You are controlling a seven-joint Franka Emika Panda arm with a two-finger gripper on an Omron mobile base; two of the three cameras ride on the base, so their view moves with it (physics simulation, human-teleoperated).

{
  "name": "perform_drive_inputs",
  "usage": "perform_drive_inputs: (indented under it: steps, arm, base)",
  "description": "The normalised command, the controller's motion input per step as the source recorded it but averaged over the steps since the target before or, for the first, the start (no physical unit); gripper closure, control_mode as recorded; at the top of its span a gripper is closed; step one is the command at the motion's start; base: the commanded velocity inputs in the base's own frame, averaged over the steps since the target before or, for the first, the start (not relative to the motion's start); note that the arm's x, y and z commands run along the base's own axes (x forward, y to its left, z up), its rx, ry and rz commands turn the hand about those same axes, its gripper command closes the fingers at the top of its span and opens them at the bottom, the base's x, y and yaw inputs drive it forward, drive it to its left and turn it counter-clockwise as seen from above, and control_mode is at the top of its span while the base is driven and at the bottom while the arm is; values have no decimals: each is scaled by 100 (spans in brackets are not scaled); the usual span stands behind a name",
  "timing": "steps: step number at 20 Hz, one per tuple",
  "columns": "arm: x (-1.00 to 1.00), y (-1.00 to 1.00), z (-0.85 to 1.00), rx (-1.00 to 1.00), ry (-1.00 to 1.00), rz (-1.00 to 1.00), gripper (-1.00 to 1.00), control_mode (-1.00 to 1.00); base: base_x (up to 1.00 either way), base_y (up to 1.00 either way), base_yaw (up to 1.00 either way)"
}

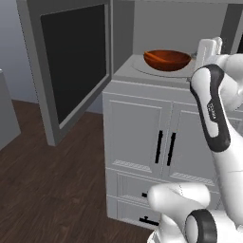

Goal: Pick the carrot from the sink and place it in the bowl. Then pick the bowl and place it in the microwave. Then close the microwave door and press the start button.

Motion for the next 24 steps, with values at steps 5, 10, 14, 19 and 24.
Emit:
perform_drive_inputs:
  steps: [5, 10, 14, 19, 24]
  arm:
    - [-100, 34, 13, 0, -10, 0, -100, -100]
    - [-100, 29, 27, 0, 0, 0, -100, -100]
    - [-100, 34, 8, 2, 0, 0, -100, -100]
    - [-100, 52, 0, -7, 0, 3, -100, -100]
    - [-100, 67, 17, -22, -2, 2, -100, -100]
  base:
    - [0, 0, 0]
    - [0, 0, 0]
    - [0, 0, 0]
    - [0, 0, 0]
    - [0, 0, 0]
